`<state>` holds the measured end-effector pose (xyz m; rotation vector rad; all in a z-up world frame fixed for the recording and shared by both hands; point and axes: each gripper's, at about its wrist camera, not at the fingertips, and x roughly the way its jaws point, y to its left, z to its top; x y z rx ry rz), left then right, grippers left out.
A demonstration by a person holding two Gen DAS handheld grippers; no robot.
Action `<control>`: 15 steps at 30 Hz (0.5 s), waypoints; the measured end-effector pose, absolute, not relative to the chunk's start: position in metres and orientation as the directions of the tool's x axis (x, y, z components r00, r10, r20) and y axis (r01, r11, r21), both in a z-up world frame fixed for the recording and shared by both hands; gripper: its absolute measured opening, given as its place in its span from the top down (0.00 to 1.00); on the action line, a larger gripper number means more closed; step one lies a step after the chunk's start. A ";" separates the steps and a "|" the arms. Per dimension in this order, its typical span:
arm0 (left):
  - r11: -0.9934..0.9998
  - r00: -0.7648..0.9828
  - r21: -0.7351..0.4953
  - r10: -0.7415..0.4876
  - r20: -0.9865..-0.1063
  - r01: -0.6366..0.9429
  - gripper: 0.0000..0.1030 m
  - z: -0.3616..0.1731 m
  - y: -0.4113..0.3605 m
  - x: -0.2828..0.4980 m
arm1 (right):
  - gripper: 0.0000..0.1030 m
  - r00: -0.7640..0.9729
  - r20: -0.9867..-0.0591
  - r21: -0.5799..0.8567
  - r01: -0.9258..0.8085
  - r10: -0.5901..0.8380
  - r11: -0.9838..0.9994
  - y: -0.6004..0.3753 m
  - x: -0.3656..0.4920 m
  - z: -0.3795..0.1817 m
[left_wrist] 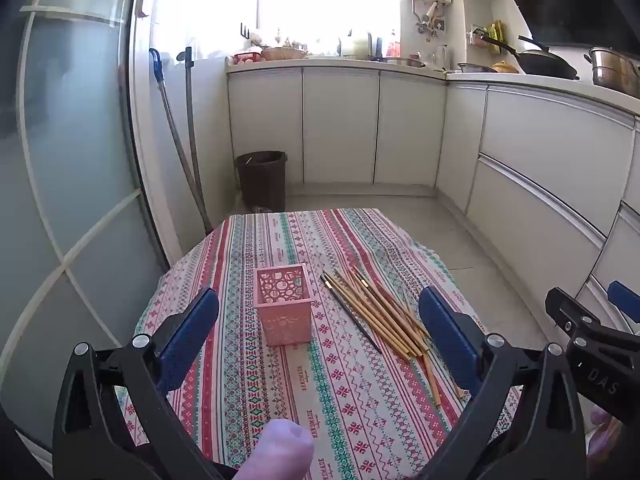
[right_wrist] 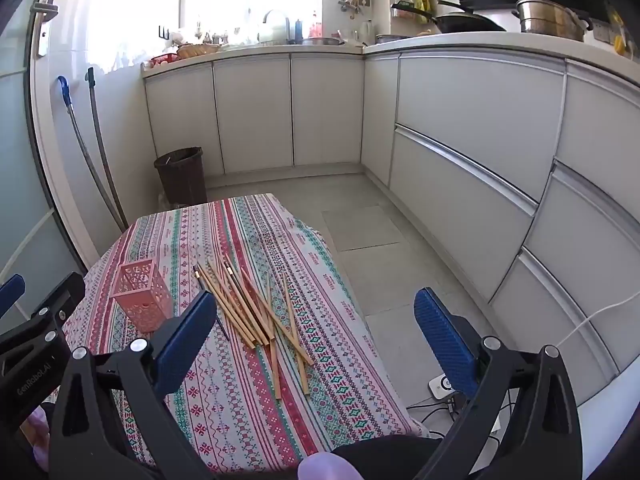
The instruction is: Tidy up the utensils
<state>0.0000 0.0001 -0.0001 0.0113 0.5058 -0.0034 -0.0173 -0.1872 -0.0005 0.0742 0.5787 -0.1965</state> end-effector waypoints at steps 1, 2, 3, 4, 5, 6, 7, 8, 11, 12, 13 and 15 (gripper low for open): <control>1.000 0.874 0.011 0.000 -0.486 0.006 0.07 0.000 0.000 0.000 | 0.06 0.819 -0.550 0.015 0.205 -0.163 0.979 -0.187 -0.017 -0.001; 1.000 0.874 0.010 0.000 -0.486 0.005 0.07 0.000 0.000 0.000 | 0.06 0.819 -0.550 0.016 0.205 -0.163 0.979 -0.187 -0.017 -0.001; 1.000 0.876 0.012 0.001 -0.482 0.006 0.07 -0.001 0.000 0.000 | 0.06 0.819 -0.550 0.017 0.206 -0.163 0.978 -0.187 -0.018 0.000; 1.000 0.876 0.012 0.001 -0.482 0.005 0.07 -0.001 0.000 0.001 | 0.06 0.819 -0.550 0.017 0.206 -0.163 0.978 -0.187 -0.017 0.000; 1.000 0.877 0.012 0.000 -0.480 0.007 0.07 -0.001 0.000 0.000 | 0.06 0.819 -0.550 0.016 0.205 -0.163 0.979 -0.187 -0.018 0.000; 1.000 0.878 0.012 0.001 -0.479 0.006 0.07 -0.001 0.000 0.000 | 0.06 0.819 -0.550 0.017 0.205 -0.162 0.979 -0.188 -0.018 0.000; 1.000 0.879 0.012 0.002 -0.477 0.004 0.07 -0.001 0.000 0.000 | 0.06 0.819 -0.551 0.016 0.205 -0.162 0.979 -0.187 -0.017 0.000; 1.000 0.879 0.012 0.002 -0.476 0.004 0.07 -0.004 0.002 0.001 | 0.06 0.818 -0.551 0.016 0.205 -0.162 0.979 -0.188 -0.017 0.000; 1.000 0.879 0.014 0.004 -0.476 0.002 0.07 -0.005 0.002 0.000 | 0.06 0.817 -0.553 0.016 0.205 -0.162 0.979 -0.187 -0.018 -0.001; 1.000 0.879 0.014 0.005 -0.476 0.002 0.07 -0.006 0.001 0.001 | 0.06 0.817 -0.554 0.015 0.205 -0.162 0.979 -0.187 -0.017 -0.001; 1.000 0.879 0.013 0.003 -0.476 0.003 0.07 -0.007 0.001 0.001 | 0.06 0.817 -0.553 0.015 0.204 -0.162 0.979 -0.187 -0.017 -0.001; 1.000 0.880 0.009 0.002 -0.475 0.003 0.07 -0.007 0.001 0.001 | 0.06 0.817 -0.554 0.015 0.204 -0.162 0.979 -0.187 -0.017 -0.002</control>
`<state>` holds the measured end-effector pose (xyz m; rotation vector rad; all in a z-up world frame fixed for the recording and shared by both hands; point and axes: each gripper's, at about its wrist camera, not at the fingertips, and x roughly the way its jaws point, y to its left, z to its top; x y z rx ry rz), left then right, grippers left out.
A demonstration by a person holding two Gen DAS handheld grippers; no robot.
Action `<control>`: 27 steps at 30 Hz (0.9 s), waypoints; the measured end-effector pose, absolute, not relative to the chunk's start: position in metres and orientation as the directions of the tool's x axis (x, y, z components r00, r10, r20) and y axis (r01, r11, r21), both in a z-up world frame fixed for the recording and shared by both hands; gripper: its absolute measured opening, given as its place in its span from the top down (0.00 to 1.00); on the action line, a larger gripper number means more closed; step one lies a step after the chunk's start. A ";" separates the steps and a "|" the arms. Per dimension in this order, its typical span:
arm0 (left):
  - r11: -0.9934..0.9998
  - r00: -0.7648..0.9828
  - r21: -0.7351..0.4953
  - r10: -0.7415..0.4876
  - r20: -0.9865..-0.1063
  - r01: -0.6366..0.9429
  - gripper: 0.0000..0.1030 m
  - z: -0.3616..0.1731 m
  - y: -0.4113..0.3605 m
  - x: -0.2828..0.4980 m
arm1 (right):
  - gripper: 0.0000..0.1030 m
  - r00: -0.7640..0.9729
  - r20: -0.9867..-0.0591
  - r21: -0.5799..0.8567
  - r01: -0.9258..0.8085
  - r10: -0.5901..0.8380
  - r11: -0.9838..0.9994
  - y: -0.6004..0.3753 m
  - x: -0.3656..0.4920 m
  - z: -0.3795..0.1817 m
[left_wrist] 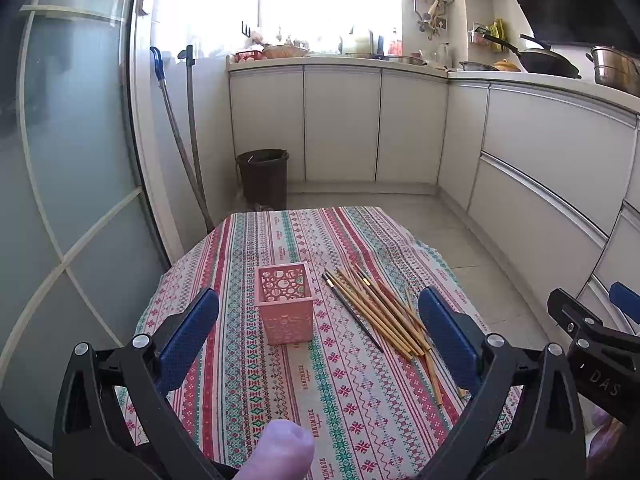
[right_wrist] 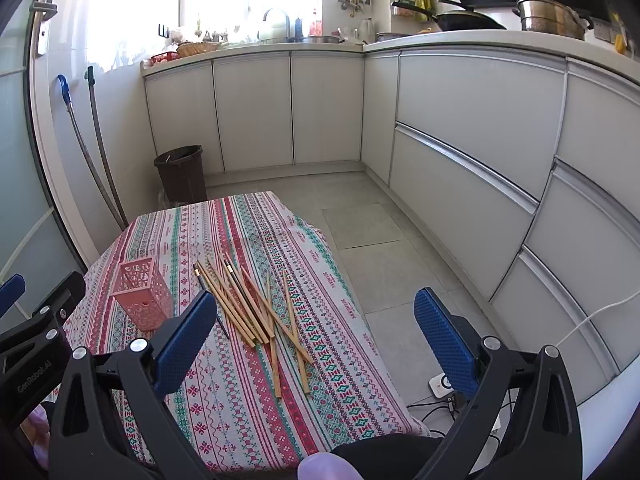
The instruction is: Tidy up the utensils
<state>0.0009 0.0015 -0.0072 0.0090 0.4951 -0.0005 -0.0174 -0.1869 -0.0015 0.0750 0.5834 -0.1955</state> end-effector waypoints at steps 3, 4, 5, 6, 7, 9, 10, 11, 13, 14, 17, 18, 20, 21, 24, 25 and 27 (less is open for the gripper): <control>1.000 0.880 0.009 0.004 -0.475 0.001 0.07 -0.006 0.000 0.000 | 0.06 0.815 -0.557 0.014 0.205 -0.162 0.979 -0.187 -0.017 -0.003; 1.000 0.879 0.007 0.003 -0.477 0.001 0.07 -0.006 0.000 0.000 | 0.06 0.814 -0.558 0.014 0.205 -0.163 0.979 -0.187 -0.016 -0.003; 1.000 0.879 0.007 0.003 -0.478 0.000 0.07 -0.008 0.001 0.000 | 0.06 0.814 -0.558 0.014 0.206 -0.163 0.979 -0.186 -0.016 -0.003; 1.000 0.878 0.008 0.004 -0.478 0.000 0.07 -0.010 0.001 0.001 | 0.06 0.813 -0.559 0.014 0.206 -0.163 0.979 -0.186 -0.016 -0.003; 1.000 0.878 0.008 0.004 -0.479 0.000 0.07 -0.011 0.002 0.000 | 0.06 0.813 -0.559 0.014 0.206 -0.163 0.979 -0.186 -0.016 -0.003; 1.000 0.875 0.007 0.007 -0.484 -0.004 0.07 -0.010 0.001 0.003 | 0.06 0.812 -0.560 0.013 0.205 -0.163 0.979 -0.186 -0.015 -0.003; 1.000 0.874 0.006 0.006 -0.486 -0.004 0.07 -0.010 0.001 0.003 | 0.06 0.812 -0.561 0.014 0.205 -0.162 0.979 -0.186 -0.015 -0.003; 1.000 0.871 0.003 0.005 -0.491 -0.004 0.07 -0.009 0.001 0.004 | 0.06 0.812 -0.561 0.013 0.205 -0.163 0.979 -0.186 -0.015 -0.003; 1.000 0.869 -0.001 0.003 -0.495 -0.004 0.07 -0.009 0.001 0.004 | 0.06 0.812 -0.561 0.013 0.206 -0.164 0.978 -0.185 -0.015 -0.003; 1.000 0.875 0.006 0.006 -0.485 -0.004 0.07 -0.009 0.001 0.004 | 0.06 0.812 -0.561 0.013 0.206 -0.163 0.979 -0.185 -0.015 -0.003; 1.000 0.878 0.008 0.008 -0.479 -0.005 0.07 -0.009 0.001 0.004 | 0.06 0.813 -0.559 0.013 0.205 -0.163 0.979 -0.186 -0.015 -0.003; 1.000 0.874 0.004 0.006 -0.486 -0.004 0.07 -0.009 0.001 0.005 | 0.06 0.813 -0.559 0.013 0.205 -0.163 0.979 -0.185 -0.015 -0.003; 1.000 0.870 0.005 0.007 -0.493 -0.005 0.07 -0.009 0.002 0.005 | 0.06 0.812 -0.560 0.014 0.205 -0.162 0.979 -0.186 -0.016 -0.004; 1.000 0.869 0.000 0.004 -0.494 -0.005 0.07 -0.009 0.002 0.006 | 0.06 0.812 -0.560 0.013 0.205 -0.163 0.979 -0.186 -0.015 -0.004; 1.000 0.874 0.000 0.006 -0.485 -0.007 0.07 -0.010 0.002 0.006 | 0.06 0.811 -0.561 0.013 0.206 -0.163 0.979 -0.186 -0.016 -0.004; 1.000 0.873 0.004 0.007 -0.487 -0.006 0.07 -0.010 0.002 0.006 | 0.06 0.811 -0.562 0.013 0.206 -0.163 0.979 -0.185 -0.016 -0.005; 1.000 0.873 0.003 0.007 -0.488 -0.007 0.07 -0.010 0.002 0.006 | 0.06 0.811 -0.562 0.014 0.206 -0.163 0.979 -0.186 -0.016 -0.004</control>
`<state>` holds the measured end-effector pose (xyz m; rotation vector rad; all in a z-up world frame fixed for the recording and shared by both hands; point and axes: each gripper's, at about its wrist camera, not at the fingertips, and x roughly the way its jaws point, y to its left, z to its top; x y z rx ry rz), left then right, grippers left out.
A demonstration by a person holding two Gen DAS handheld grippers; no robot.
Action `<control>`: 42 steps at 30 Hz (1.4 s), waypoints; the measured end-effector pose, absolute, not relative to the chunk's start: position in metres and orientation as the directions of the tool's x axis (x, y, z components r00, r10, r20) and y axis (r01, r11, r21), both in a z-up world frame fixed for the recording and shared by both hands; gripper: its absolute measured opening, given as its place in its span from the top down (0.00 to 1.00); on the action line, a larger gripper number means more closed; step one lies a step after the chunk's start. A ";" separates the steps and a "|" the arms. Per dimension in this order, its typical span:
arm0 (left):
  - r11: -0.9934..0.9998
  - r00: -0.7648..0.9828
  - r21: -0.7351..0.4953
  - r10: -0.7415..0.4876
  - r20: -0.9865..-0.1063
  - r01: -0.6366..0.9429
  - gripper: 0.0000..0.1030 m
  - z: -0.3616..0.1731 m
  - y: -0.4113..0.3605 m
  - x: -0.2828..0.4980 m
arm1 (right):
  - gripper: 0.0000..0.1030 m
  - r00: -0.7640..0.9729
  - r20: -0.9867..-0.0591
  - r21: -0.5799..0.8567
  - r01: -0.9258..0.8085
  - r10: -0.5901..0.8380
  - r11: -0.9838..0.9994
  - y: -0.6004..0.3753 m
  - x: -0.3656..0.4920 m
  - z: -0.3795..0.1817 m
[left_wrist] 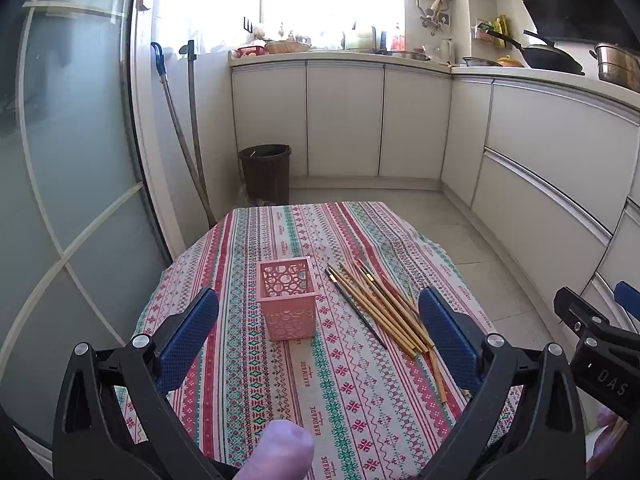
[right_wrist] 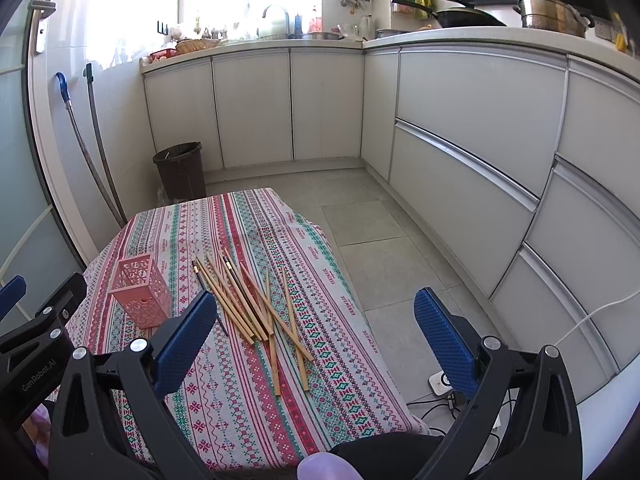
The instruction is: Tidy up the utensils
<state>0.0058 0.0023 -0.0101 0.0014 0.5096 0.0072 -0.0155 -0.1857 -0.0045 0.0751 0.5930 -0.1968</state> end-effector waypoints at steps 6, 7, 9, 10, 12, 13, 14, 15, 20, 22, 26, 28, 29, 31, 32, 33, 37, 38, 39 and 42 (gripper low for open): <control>1.000 0.872 -0.003 0.008 -0.489 -0.011 0.07 -0.011 0.004 0.007 | 0.06 0.808 -0.565 0.012 0.208 -0.165 0.978 -0.185 -0.015 -0.007; 1.000 0.872 -0.003 0.009 -0.489 -0.013 0.07 -0.011 0.004 0.008 | 0.06 0.808 -0.566 0.012 0.209 -0.165 0.978 -0.186 -0.015 -0.008; 1.000 0.874 0.007 0.017 -0.486 -0.015 0.07 -0.011 0.004 0.008 | 0.06 0.806 -0.568 0.011 0.209 -0.166 0.978 -0.186 -0.015 -0.008; 1.000 0.872 0.008 0.018 -0.489 -0.016 0.07 -0.011 0.003 0.008 | 0.06 0.805 -0.569 0.010 0.209 -0.166 0.978 -0.186 -0.014 -0.008; 1.000 0.867 0.011 0.021 -0.499 -0.019 0.07 -0.011 0.003 0.009 | 0.06 0.803 -0.573 0.011 0.210 -0.166 0.978 -0.188 -0.014 -0.009; 1.000 0.865 0.007 0.021 -0.502 -0.021 0.07 -0.012 0.003 0.009 | 0.06 0.802 -0.574 0.013 0.211 -0.165 0.977 -0.188 -0.014 -0.009; 1.000 0.861 0.000 0.019 -0.509 -0.022 0.07 -0.012 0.005 0.011 | 0.06 0.801 -0.576 0.016 0.212 -0.164 0.977 -0.190 -0.013 -0.008; 1.000 0.857 0.000 0.020 -0.516 -0.023 0.07 -0.013 0.006 0.013 | 0.06 0.799 -0.579 0.023 0.213 -0.161 0.977 -0.192 -0.012 -0.007; 0.999 0.781 -0.041 -0.011 -0.625 -0.019 0.07 -0.010 0.017 0.043 | 0.06 0.790 -0.613 0.266 0.216 -0.009 0.939 -0.228 0.008 0.015; 1.000 0.759 -0.025 -0.021 -0.651 0.005 0.07 -0.003 0.011 0.058 | 0.06 0.796 -0.597 0.434 0.216 0.100 0.875 -0.250 0.023 0.026; 0.989 0.765 -0.091 -0.145 -0.627 0.113 0.07 0.025 -0.017 0.095 | 0.06 0.724 -0.528 0.778 0.203 0.444 0.594 -0.294 0.083 0.022; 0.965 0.703 -0.141 -0.257 -0.663 0.220 0.07 0.027 -0.038 0.128 | 0.06 0.699 -0.430 0.888 0.216 0.571 0.405 -0.312 0.115 0.008; 0.952 0.653 -0.149 -0.293 -0.698 0.267 0.07 0.020 -0.050 0.147 | 0.06 0.706 -0.395 0.913 0.228 0.589 0.339 -0.320 0.127 0.002; 0.927 0.494 -0.174 -0.328 -0.805 0.333 0.07 -0.013 -0.075 0.191 | 0.06 0.731 -0.389 0.918 0.254 0.561 0.306 -0.335 0.150 -0.010; 0.929 0.404 -0.174 -0.304 -0.863 0.328 0.07 -0.035 -0.084 0.209 | 0.06 0.735 -0.430 0.896 0.275 0.525 0.348 -0.342 0.164 -0.016; 0.938 0.345 -0.177 -0.279 -0.896 0.297 0.07 -0.057 -0.090 0.225 | 0.06 0.730 -0.480 0.864 0.295 0.487 0.409 -0.345 0.177 -0.023; 0.920 0.184 -0.362 -0.386 -0.904 0.154 0.14 -0.123 -0.095 0.271 | 0.06 0.658 -0.629 0.757 0.399 0.413 0.517 -0.357 0.210 -0.074; 0.910 0.144 -0.394 -0.410 -0.901 0.125 0.23 -0.137 -0.096 0.283 | 0.06 0.591 -0.671 0.733 0.442 0.448 0.517 -0.359 0.217 -0.091; 0.911 0.120 -0.399 -0.410 -0.904 0.105 0.33 -0.150 -0.100 0.293 | 0.06 0.537 -0.681 0.732 0.474 0.497 0.490 -0.363 0.222 -0.105; 0.935 0.070 -0.337 -0.345 -0.936 0.112 0.46 -0.175 -0.118 0.311 | 0.06 0.537 -0.618 0.783 0.486 0.574 0.388 -0.371 0.222 -0.126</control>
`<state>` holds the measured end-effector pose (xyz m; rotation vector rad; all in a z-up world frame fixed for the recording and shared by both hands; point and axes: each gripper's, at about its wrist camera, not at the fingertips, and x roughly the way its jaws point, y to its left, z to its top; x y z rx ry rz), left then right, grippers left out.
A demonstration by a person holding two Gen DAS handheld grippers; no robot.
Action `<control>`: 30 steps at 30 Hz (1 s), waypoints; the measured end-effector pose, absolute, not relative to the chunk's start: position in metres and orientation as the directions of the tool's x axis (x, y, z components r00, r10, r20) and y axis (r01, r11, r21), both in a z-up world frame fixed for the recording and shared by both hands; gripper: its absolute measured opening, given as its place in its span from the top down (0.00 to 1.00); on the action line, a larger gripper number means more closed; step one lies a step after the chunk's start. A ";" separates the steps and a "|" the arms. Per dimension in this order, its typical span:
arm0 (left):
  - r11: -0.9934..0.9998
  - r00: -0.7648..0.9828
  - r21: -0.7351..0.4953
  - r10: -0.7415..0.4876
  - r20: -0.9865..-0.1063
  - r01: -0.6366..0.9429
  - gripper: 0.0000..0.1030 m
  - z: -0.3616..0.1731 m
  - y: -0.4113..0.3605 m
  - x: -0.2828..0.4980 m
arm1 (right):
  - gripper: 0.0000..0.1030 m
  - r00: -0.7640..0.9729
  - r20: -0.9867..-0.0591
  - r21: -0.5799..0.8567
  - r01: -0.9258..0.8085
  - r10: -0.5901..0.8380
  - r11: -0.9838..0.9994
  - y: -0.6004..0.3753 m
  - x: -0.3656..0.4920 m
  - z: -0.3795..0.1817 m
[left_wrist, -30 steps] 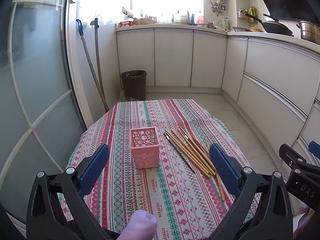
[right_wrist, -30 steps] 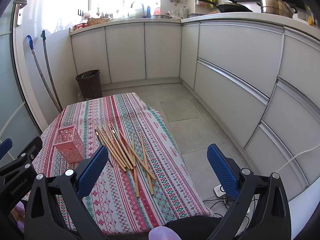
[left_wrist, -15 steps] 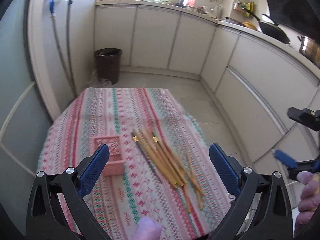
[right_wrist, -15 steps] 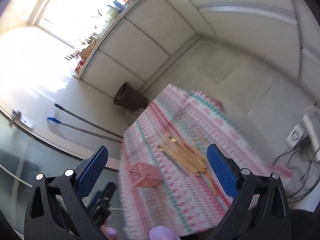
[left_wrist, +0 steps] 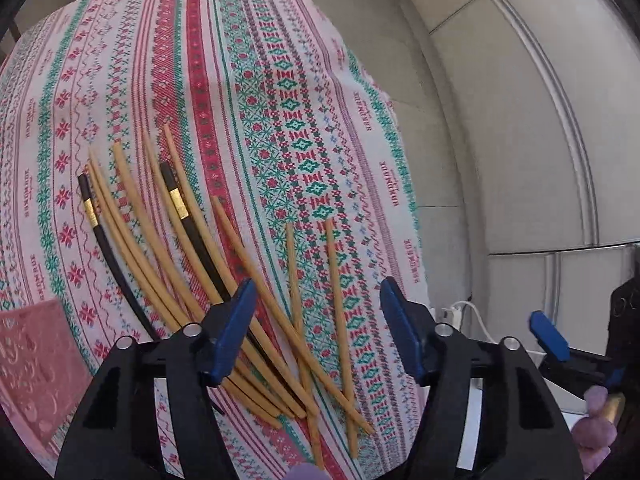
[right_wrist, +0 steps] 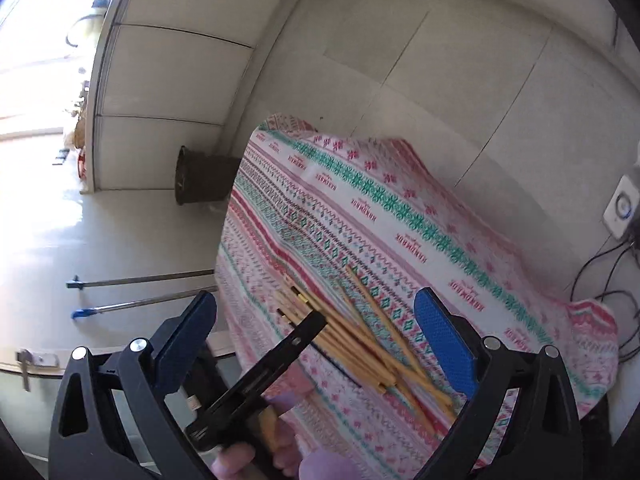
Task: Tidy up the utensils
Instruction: 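Grasp a wooden chopstick from the pile with the left tool while the right tool grasps another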
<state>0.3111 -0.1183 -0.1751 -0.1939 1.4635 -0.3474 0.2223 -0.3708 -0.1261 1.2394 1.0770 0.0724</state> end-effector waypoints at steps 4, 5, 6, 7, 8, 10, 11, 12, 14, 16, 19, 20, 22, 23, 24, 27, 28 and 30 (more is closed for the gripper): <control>0.947 0.044 -0.320 -0.321 -0.946 0.025 0.55 -0.201 -0.108 0.325 | 0.06 0.537 -0.644 0.763 0.501 0.545 0.408 -0.377 0.220 -0.134; 0.943 0.047 -0.332 -0.331 -0.942 0.000 0.60 -0.203 -0.104 0.326 | 0.06 0.537 -0.633 0.770 0.507 0.558 0.387 -0.383 0.220 -0.135; 0.940 0.053 -0.340 -0.339 -0.939 -0.012 0.63 -0.201 -0.100 0.326 | 0.06 0.534 -0.615 0.780 0.517 0.580 0.351 -0.383 0.220 -0.142; 0.939 0.057 -0.344 -0.342 -0.938 -0.013 0.64 -0.201 -0.098 0.327 | 0.06 0.531 -0.596 0.789 0.527 0.602 0.317 -0.386 0.220 -0.145; 0.938 0.052 -0.346 -0.344 -0.937 -0.016 0.68 -0.197 -0.096 0.326 | 0.06 0.528 -0.584 0.794 0.532 0.617 0.296 -0.386 0.220 -0.150; 0.935 0.043 -0.353 -0.351 -0.935 -0.033 0.72 -0.187 -0.089 0.324 | 0.06 0.514 -0.583 0.790 0.539 0.629 0.292 -0.382 0.223 -0.156; 0.937 0.043 -0.346 -0.345 -0.938 -0.037 0.74 -0.187 -0.088 0.325 | 0.06 0.510 -0.592 0.785 0.539 0.624 0.304 -0.380 0.223 -0.157; 0.942 0.047 -0.333 -0.331 -0.942 -0.042 0.74 -0.193 -0.087 0.328 | 0.06 0.506 -0.603 0.780 0.537 0.617 0.323 -0.377 0.225 -0.156; 0.945 0.057 -0.322 -0.319 -0.946 -0.061 0.75 -0.199 -0.087 0.332 | 0.07 0.496 -0.622 0.769 0.530 0.605 0.357 -0.372 0.226 -0.154; 0.956 0.069 -0.290 -0.287 -0.955 -0.045 0.76 -0.201 -0.090 0.337 | 0.06 0.486 -0.645 0.755 0.524 0.590 0.394 -0.368 0.228 -0.153; 0.976 0.081 -0.217 -0.215 -0.973 -0.025 0.91 -0.206 -0.099 0.350 | 0.07 0.466 -0.695 0.715 0.525 0.548 0.462 -0.364 0.233 -0.154; 0.978 0.093 -0.208 -0.206 -0.974 -0.007 0.93 -0.205 -0.101 0.350 | 0.07 0.454 -0.713 0.698 0.524 0.534 0.487 -0.362 0.235 -0.155; 0.976 0.132 -0.218 -0.219 -0.967 0.019 0.94 -0.208 -0.104 0.347 | 0.07 0.421 -0.752 0.659 0.517 0.508 0.546 -0.355 0.242 -0.161; 0.970 0.153 -0.243 -0.244 -0.957 0.025 0.95 -0.204 -0.103 0.342 | 0.08 0.400 -0.773 0.634 0.511 0.492 0.581 -0.350 0.245 -0.164; 0.963 0.171 -0.269 -0.271 -0.947 0.035 0.95 -0.194 -0.101 0.333 | 0.10 0.382 -0.793 0.609 0.501 0.475 0.614 -0.345 0.248 -0.167; 0.945 0.240 -0.303 -0.325 -0.915 0.126 0.95 -0.158 -0.086 0.303 | 0.26 0.304 -0.860 0.507 0.416 0.410 0.755 -0.317 0.261 -0.175; 0.939 0.259 -0.306 -0.338 -0.905 0.156 0.95 -0.145 -0.083 0.292 | 0.32 0.287 -0.873 0.483 0.389 0.395 0.784 -0.308 0.263 -0.177; 0.925 0.294 -0.319 -0.369 -0.882 0.205 0.95 -0.125 -0.073 0.270 | 0.44 0.267 -0.893 0.438 0.332 0.362 0.836 -0.290 0.267 -0.180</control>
